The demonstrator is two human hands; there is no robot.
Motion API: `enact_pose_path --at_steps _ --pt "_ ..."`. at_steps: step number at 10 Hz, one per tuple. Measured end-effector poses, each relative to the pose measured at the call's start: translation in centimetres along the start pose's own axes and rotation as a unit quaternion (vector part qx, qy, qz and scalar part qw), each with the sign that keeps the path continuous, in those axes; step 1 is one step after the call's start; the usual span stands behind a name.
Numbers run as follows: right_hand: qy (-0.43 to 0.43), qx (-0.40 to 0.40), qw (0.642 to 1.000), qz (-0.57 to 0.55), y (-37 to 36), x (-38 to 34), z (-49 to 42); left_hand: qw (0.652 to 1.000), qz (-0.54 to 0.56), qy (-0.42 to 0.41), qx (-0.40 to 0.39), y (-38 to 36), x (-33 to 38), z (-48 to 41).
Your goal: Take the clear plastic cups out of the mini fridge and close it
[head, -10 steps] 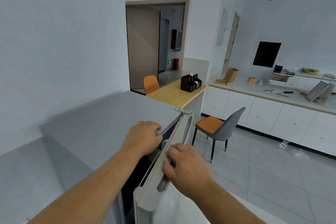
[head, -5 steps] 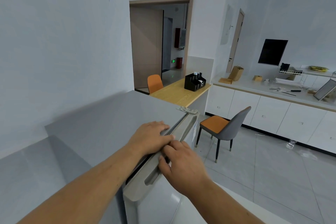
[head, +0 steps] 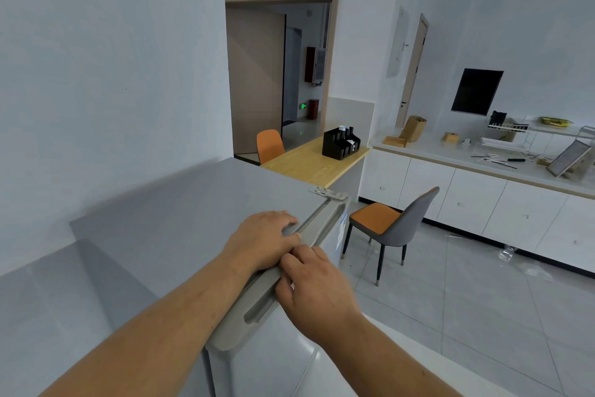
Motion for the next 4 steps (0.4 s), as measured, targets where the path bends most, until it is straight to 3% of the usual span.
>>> enact_pose_path --at_steps 2,4 --pt "0.005 0.006 1.000 0.003 0.1 -0.1 0.0 1.000 0.007 0.005 0.022 0.3 -0.1 0.2" --pt "0.031 0.009 0.999 0.025 2.3 1.2 -0.4 0.989 -0.041 -0.049 0.133 2.8 1.7 1.6"
Point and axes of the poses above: each hand's wrist, its own z-axis away from the middle knuckle, its own y-axis out of the back of the hand, x = y × z, the point moved 10 cm from there along -z, towards the middle knuckle, and after that the axes turned 2 degrees about -y, right-handed, at the moved point
